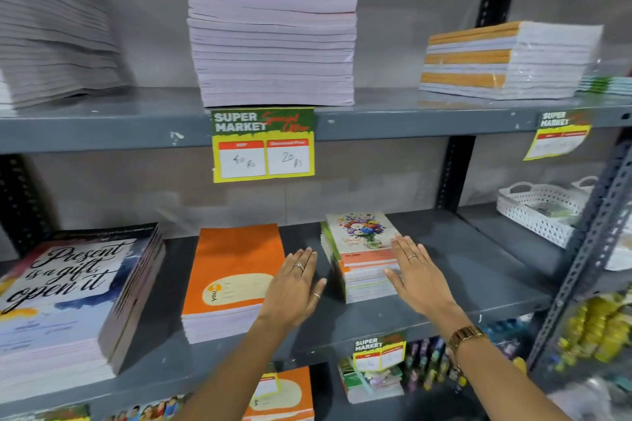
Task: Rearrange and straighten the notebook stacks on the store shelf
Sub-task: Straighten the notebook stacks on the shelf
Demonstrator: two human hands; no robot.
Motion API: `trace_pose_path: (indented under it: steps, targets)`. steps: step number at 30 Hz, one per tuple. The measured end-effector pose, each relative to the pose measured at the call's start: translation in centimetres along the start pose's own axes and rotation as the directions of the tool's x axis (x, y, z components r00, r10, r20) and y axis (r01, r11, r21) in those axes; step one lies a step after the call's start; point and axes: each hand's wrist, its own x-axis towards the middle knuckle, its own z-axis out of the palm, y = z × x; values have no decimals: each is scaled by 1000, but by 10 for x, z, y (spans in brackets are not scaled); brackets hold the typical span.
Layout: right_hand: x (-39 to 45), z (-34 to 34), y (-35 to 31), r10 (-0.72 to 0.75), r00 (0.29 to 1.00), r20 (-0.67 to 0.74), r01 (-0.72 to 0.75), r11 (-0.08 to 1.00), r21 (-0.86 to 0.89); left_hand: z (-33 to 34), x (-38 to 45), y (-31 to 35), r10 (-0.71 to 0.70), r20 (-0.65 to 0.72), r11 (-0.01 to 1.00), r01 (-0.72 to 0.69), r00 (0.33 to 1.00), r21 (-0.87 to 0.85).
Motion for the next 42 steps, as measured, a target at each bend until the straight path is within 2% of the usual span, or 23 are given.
trace_pose_path:
  steps: [5, 8, 12, 16, 22, 31, 42]
  targets:
    - [7, 0, 31, 76, 997, 32, -78, 996, 53, 7, 26, 34, -24, 47, 996, 28, 999, -89]
    - [11, 1, 39, 60, 995, 78, -67, 993, 92, 14, 36, 47, -34, 63, 987, 44, 997, -157]
    - [16, -1, 45, 63, 991, 121, -79, 989, 126, 27, 45, 55, -117, 120, 962, 143, 986, -232]
    - [17, -3, 43, 133, 974, 184, -170, 963, 207, 37, 47, 63, -196, 146, 909, 235, 970, -344]
    - [15, -2, 45, 120, 981, 155, -162, 941, 298, 44, 46, 63, -229, 145, 848, 270, 963, -455]
    - [13, -3, 42, 203, 978, 56, -200, 813, 546, 44, 43, 65, -188, 114, 879, 219, 976, -423]
    - [21, -5, 36, 213, 972, 96, -226, 749, 623, 42, 44, 66, -213, 115, 859, 242, 970, -450]
